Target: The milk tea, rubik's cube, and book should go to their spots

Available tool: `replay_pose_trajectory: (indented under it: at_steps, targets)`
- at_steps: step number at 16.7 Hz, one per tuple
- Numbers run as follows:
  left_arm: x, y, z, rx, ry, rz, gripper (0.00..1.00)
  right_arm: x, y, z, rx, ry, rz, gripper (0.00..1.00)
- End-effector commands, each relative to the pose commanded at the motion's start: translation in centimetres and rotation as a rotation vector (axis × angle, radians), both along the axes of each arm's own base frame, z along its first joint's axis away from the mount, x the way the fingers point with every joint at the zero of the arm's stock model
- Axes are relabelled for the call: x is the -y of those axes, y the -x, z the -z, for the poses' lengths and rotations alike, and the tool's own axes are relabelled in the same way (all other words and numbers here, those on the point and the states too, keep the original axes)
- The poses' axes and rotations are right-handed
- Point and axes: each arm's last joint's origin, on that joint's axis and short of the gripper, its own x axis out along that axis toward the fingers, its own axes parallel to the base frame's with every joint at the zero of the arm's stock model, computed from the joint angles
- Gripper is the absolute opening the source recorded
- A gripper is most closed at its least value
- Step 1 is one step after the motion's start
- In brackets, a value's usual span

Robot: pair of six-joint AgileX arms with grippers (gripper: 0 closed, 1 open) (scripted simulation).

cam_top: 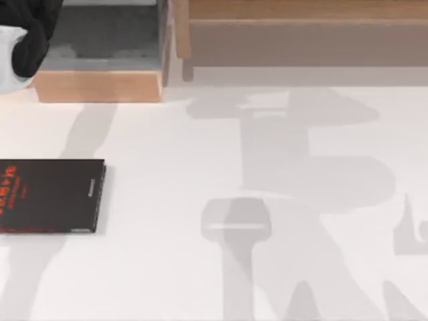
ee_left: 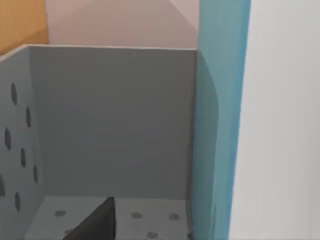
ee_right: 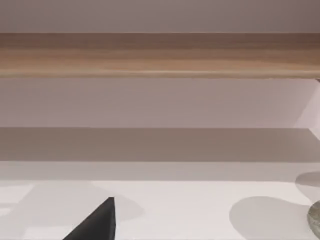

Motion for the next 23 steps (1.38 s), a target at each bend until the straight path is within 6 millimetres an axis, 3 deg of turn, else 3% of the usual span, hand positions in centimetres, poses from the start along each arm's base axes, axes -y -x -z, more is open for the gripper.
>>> replay_pose_trajectory:
  at_steps: [7,14,18,23]
  targets:
    - [0.0,-0.3,0.6,-0.014,-0.001,0.001,1.00,0.0,0.0,0.0,0.000,0.000,0.000,1.00]
    - [0.3,-3.1,0.6,-0.010,0.000,0.006,1.00,0.0,0.0,0.0,0.000,0.000,0.000,1.00]
    - [0.3,-3.3,0.6,-0.010,0.000,0.006,1.00,0.0,0.0,0.0,0.000,0.000,0.000,1.00]
    - [0.3,-3.3,0.6,-0.010,0.000,0.006,0.62,0.0,0.0,0.0,0.000,0.000,0.000,1.00]
